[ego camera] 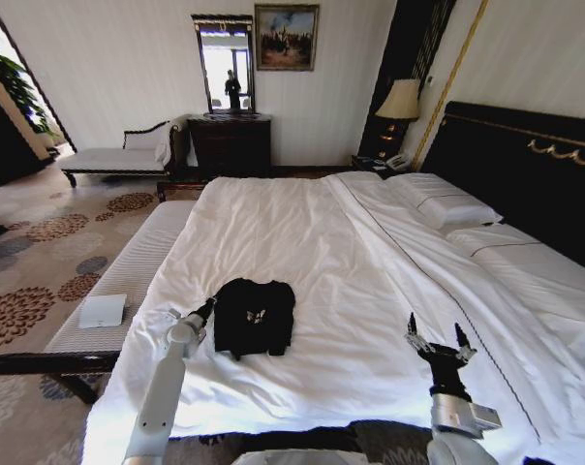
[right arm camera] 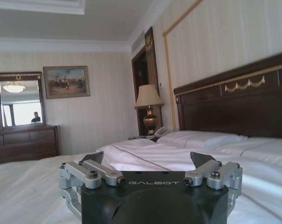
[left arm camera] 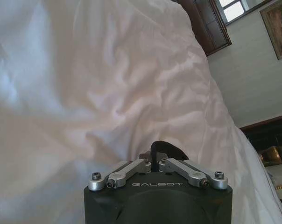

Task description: Fold the clothes on the bed.

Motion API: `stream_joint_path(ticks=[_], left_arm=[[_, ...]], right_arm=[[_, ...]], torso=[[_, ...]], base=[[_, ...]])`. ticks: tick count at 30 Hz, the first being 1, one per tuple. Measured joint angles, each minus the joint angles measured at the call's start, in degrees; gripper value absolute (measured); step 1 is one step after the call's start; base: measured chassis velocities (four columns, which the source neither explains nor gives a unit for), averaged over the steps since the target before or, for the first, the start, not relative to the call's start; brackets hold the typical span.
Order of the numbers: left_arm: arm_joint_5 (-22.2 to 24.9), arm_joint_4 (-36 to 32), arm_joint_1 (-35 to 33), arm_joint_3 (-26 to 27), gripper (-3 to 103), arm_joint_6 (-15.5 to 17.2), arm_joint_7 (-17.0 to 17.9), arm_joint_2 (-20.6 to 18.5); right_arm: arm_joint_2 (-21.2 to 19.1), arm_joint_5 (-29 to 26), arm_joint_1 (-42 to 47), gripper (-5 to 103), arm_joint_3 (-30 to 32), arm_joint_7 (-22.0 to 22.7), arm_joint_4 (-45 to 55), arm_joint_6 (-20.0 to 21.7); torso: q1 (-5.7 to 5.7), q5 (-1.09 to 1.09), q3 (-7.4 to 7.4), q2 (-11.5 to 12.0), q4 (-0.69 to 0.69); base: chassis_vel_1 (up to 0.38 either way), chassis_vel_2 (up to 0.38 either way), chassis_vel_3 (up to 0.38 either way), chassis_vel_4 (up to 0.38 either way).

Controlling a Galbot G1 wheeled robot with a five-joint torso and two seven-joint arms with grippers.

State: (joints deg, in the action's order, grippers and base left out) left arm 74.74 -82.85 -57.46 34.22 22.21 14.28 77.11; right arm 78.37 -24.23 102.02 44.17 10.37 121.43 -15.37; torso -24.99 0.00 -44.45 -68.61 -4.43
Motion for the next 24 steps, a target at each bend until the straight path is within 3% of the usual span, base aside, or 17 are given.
stream_joint_path(ticks=[2,4,6,7,12,14,17,19,22,24], left_arm=[[-1.0,-0.5,0.1,0.0,2,0.2,-0.9,-2.0],[-1.5,-0.6,0.2,-0.1,2,0.2,-1.4,-2.8],[-2.8,-0.9,0.6,-0.4,2,0.3,-2.5,-5.1],[-2.8,-0.9,0.6,-0.4,2,0.3,-2.5,-5.1],[-6.3,-0.6,0.8,-1.3,2,0.4,-3.8,-7.2],[-6.7,-0.6,0.8,-1.3,2,0.4,-3.8,-7.2],[-7.6,-1.4,0.9,-0.6,2,0.2,-3.8,-7.3],[-7.6,-1.7,0.9,-0.4,2,0.2,-3.7,-7.4],[-7.5,-3.0,0.0,0.8,2,-0.5,-3.6,-8.7],[-7.5,-3.2,-0.4,0.8,2,-0.7,-3.6,-9.2]], right_arm=[[-3.6,-7.0,-1.9,100,-1.1,-0.2,-0.5,1.1],[-4.8,-9.4,-2.7,100,-1.6,-0.5,-0.7,1.6],[-11.2,-20.5,-6.7,100,-4.8,-1.6,-2.3,3.9],[-11.2,-20.5,-6.7,100,-4.8,-1.6,-2.3,3.9],[-21.3,-35.4,-20.2,100,-14.7,-3.3,-12.2,7.6],[-22.0,-36.9,-22.3,100,-16.3,-3.7,-13.8,8.2],[-24.0,-43.0,-32.5,100,-23.9,-5.6,-21.2,11.8],[-24.0,-43.5,-34.1,100,-25.2,-5.8,-22.3,12.2],[-22.6,-47.3,-45.0,100,-34.5,-4.9,-30.1,16.3],[-22.0,-48.0,-46.5,100,-35.8,-3.8,-31.3,17.6]], torso=[[0.0,0.0,0.0,0.0,0.0],[0.0,0.0,0.0,0.0,0.01],[0.0,0.01,0.0,0.0,0.01],[0.0,0.01,0.0,0.0,0.01],[0.0,0.0,-0.01,0.0,0.02],[0.0,0.0,-0.01,0.0,0.02],[-0.01,-0.03,-0.01,0.0,0.01],[0.0,-0.02,-0.01,0.0,0.0],[-0.01,-0.01,-0.01,0.0,0.02],[-0.01,-0.01,-0.01,0.0,0.01]], base=[[0.0,0.0,0.0,0.0],[0.0,0.0,0.0,0.0],[0.0,0.0,0.0,0.0],[0.0,0.0,0.0,0.0],[0.0,0.0,0.0,0.0],[0.0,0.0,0.0,0.0],[0.0,0.0,0.0,0.0],[0.0,0.0,0.0,0.0],[0.0,0.0,0.0,0.0],[0.0,0.0,0.0,0.0]])
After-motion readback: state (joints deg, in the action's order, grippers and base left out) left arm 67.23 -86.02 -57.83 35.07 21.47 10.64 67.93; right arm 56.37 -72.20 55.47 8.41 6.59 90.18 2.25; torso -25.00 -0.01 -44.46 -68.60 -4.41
